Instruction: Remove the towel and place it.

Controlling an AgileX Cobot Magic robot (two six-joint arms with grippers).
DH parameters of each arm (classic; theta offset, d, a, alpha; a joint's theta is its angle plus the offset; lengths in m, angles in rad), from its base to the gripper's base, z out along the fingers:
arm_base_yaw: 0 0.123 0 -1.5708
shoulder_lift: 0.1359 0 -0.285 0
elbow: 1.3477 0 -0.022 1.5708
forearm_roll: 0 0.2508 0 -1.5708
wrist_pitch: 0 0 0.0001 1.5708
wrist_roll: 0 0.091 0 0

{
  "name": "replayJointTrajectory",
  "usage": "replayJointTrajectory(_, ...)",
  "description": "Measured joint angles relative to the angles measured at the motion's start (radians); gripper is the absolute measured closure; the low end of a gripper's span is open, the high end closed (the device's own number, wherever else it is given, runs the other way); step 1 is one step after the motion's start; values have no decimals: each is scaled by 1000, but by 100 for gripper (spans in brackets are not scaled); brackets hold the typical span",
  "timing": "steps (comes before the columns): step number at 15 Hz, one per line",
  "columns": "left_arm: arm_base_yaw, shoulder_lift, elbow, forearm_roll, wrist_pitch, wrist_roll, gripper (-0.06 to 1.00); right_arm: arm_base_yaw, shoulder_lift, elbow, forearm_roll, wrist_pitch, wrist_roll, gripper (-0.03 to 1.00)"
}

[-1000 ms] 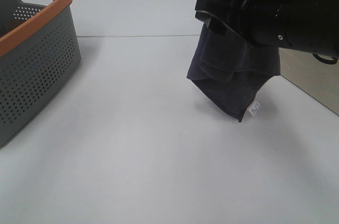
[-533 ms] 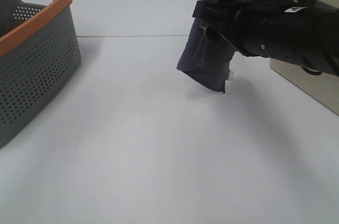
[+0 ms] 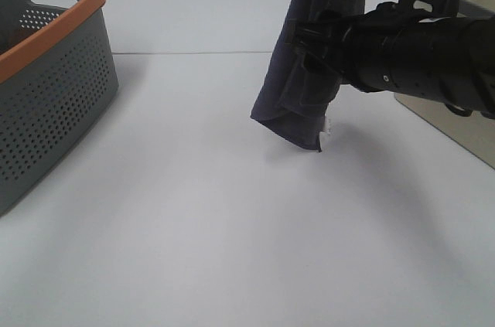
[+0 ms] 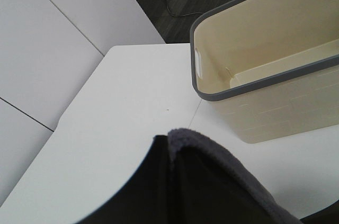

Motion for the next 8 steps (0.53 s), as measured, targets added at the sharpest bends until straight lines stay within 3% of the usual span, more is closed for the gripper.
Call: replayJointTrajectory(8, 0, 0, 0, 0, 0, 0, 94, 0, 0, 0, 385, -17, -461, 42)
